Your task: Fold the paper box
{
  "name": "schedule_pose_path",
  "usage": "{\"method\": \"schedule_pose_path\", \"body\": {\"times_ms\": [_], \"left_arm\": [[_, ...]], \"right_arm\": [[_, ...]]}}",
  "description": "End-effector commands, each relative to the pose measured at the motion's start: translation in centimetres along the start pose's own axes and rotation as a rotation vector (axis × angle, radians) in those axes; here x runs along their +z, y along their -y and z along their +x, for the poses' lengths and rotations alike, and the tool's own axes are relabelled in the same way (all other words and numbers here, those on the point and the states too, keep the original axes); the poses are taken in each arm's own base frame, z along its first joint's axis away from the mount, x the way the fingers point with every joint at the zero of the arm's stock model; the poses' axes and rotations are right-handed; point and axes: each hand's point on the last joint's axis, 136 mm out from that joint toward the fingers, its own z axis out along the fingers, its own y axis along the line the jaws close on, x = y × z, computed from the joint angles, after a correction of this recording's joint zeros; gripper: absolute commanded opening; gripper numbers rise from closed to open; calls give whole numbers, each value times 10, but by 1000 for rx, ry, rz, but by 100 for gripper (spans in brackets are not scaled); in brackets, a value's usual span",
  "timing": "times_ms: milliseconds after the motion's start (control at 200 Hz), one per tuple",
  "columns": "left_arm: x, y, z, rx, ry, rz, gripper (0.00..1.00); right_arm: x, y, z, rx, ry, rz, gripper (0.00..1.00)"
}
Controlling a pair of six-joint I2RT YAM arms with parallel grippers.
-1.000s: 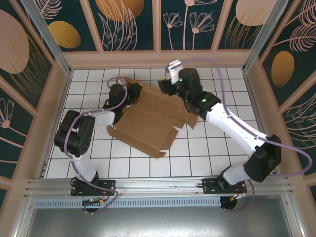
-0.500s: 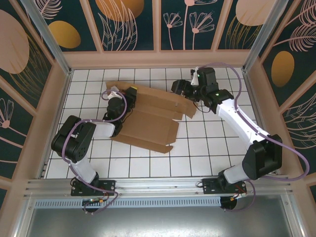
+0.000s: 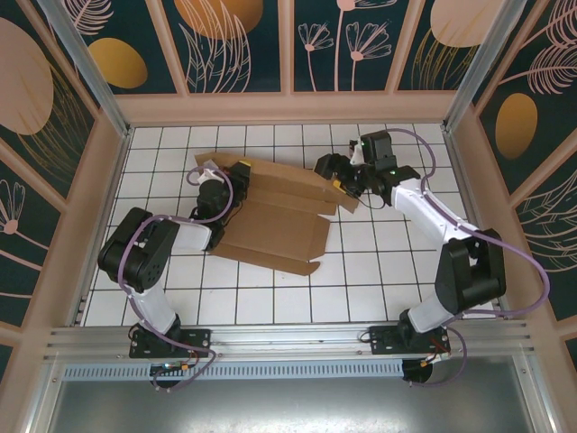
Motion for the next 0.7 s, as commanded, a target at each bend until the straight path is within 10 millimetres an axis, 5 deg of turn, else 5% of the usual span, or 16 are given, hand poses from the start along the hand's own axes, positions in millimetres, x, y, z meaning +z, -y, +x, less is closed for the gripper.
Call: {"method": "schedule_pose_path", "body": {"times_ms": [0, 480, 696], "left_arm": [[5, 0, 1, 28, 0, -33, 0], [12, -8, 6, 20, -31, -71, 0], [11, -8, 6, 26, -29, -79, 0]], "right_arm": [[7, 5, -1, 33, -15, -27, 82], [37, -26, -11, 96, -58, -251, 79], [41, -23, -13, 133, -48, -269, 53]]}}
